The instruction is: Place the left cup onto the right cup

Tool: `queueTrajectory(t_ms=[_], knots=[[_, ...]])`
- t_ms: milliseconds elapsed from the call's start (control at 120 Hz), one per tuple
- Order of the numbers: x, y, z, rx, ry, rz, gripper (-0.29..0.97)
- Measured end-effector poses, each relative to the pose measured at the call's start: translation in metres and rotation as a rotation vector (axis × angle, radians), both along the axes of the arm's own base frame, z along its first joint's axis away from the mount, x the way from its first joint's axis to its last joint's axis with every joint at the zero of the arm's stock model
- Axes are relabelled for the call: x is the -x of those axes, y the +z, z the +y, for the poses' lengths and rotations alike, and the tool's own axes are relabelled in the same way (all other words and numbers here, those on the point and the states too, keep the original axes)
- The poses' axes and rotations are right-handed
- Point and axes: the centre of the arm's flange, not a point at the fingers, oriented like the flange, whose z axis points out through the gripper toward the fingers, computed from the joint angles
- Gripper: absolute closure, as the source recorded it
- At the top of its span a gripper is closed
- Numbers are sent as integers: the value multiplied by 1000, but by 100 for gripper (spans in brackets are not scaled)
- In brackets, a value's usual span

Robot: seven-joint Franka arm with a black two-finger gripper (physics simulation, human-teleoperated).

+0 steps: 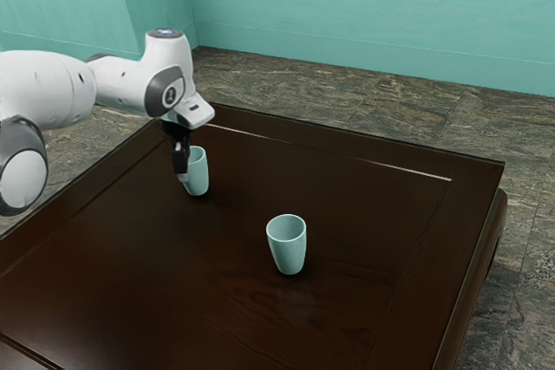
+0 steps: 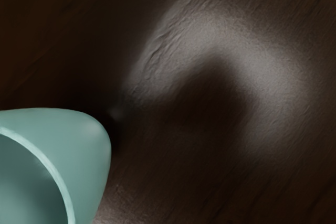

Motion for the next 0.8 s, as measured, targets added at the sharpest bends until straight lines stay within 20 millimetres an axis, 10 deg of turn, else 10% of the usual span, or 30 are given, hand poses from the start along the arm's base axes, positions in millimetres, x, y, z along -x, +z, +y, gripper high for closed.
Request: queueTrajectory(t_ms=[167, 450, 800], knots=[[-5, -12, 6, 10, -5, 6, 3], [-10, -26, 8, 12, -25, 13, 51], [-10, -8, -1, 12, -52, -11, 75]])
